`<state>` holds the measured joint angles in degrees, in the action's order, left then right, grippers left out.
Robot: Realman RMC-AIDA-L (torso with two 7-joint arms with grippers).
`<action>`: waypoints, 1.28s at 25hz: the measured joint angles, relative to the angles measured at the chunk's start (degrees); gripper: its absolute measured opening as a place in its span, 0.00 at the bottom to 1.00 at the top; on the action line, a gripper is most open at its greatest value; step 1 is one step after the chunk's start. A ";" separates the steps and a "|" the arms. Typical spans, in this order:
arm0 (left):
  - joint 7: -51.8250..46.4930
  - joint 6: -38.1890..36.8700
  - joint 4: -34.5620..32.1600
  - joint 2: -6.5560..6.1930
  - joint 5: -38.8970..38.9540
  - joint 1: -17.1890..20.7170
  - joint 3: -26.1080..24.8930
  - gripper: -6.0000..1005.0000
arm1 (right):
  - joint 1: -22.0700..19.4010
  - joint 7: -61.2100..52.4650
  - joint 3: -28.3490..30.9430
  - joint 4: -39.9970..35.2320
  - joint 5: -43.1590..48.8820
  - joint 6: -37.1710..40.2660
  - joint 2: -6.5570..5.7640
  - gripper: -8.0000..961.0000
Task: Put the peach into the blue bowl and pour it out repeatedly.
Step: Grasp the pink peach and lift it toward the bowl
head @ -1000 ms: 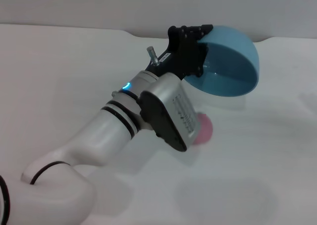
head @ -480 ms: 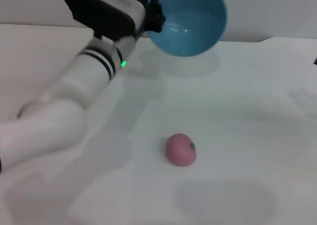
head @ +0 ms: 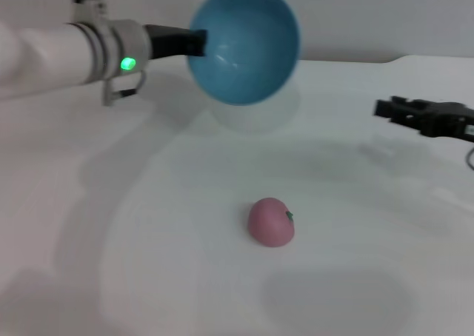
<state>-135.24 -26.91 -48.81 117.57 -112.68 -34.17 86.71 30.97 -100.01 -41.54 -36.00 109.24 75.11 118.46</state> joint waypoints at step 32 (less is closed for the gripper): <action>-24.60 -48.63 -9.38 -0.18 -34.57 4.80 -25.53 0.01 | 13.40 -14.02 -47.28 0.29 3.87 -10.47 0.95 0.47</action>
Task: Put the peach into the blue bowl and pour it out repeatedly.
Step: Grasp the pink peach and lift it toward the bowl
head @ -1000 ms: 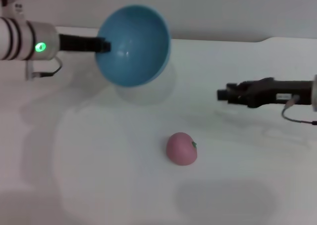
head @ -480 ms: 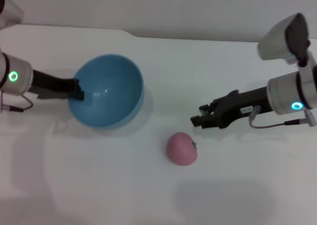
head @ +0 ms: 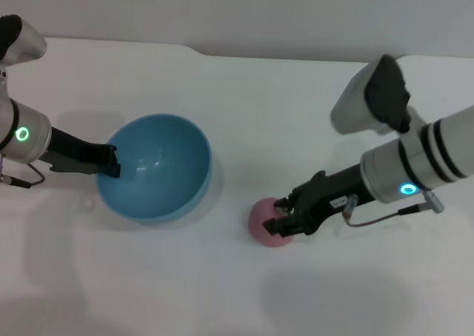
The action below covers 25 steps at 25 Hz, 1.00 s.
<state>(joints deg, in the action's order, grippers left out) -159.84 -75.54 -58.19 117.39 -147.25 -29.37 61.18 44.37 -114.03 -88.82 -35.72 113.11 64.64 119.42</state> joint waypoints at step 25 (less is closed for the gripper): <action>0.42 1.03 0.52 0.39 0.40 -1.56 3.70 0.01 | -3.25 -2.48 -12.11 0.26 -8.26 -12.34 -0.24 0.19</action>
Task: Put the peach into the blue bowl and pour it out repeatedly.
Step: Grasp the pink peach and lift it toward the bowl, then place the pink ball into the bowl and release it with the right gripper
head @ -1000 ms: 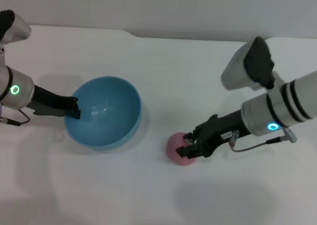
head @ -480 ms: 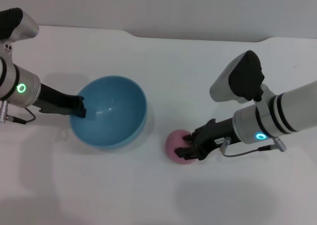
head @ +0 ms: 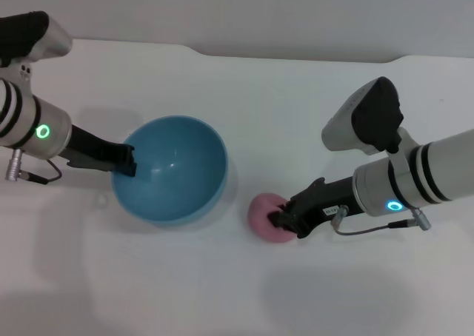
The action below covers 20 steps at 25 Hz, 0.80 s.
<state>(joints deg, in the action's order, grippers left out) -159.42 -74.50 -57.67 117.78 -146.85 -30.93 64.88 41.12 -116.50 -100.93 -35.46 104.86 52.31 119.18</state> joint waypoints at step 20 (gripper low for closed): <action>-1.34 3.56 8.76 0.76 4.82 -9.37 14.99 0.01 | -11.01 17.68 50.07 -7.77 -0.78 31.64 -1.29 0.06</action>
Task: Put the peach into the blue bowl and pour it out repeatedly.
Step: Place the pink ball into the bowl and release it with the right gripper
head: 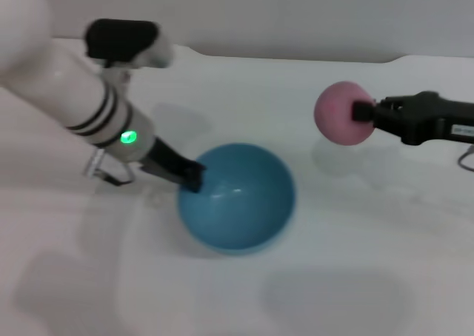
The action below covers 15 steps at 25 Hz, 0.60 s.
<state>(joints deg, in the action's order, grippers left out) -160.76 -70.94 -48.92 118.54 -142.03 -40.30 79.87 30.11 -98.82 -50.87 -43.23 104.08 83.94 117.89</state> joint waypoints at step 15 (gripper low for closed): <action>-1.25 2.67 0.22 0.29 9.60 -3.64 6.01 0.01 | 1.77 0.60 -11.57 -1.81 2.08 3.13 0.77 0.07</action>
<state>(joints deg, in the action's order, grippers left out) -162.01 -68.27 -48.70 118.83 -132.43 -43.94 85.88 31.88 -98.22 -62.43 -45.04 106.16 87.07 118.66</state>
